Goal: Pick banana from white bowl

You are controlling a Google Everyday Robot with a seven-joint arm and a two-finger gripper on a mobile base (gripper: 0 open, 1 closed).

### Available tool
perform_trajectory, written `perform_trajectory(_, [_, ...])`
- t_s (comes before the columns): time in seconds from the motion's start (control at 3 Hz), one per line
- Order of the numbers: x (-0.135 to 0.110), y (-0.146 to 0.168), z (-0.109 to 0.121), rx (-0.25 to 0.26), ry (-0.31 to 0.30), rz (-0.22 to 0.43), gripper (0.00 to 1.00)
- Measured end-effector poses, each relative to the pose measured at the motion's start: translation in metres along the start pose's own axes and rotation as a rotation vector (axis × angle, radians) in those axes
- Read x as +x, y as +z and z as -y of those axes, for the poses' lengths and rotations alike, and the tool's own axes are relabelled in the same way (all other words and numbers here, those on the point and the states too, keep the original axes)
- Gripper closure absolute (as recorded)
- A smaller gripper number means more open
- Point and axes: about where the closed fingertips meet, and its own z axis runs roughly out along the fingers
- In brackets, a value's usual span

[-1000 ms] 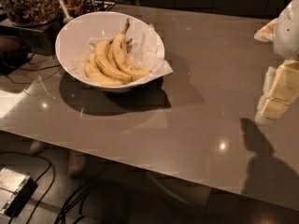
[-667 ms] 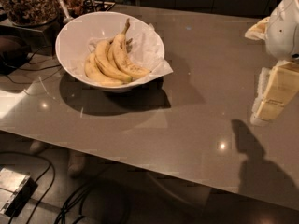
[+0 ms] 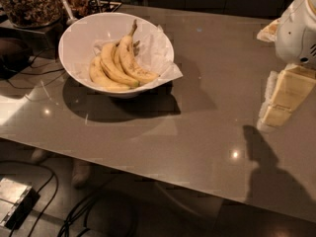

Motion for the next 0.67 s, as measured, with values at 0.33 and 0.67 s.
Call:
perform_trajectory(0.33, [-0.02,0.014,0.017,0.02,0.057,-0.024,0.0])
perform_trajectory(0.67, [-0.036,0.03,0.039,0.018,0.165,-0.082,0.0])
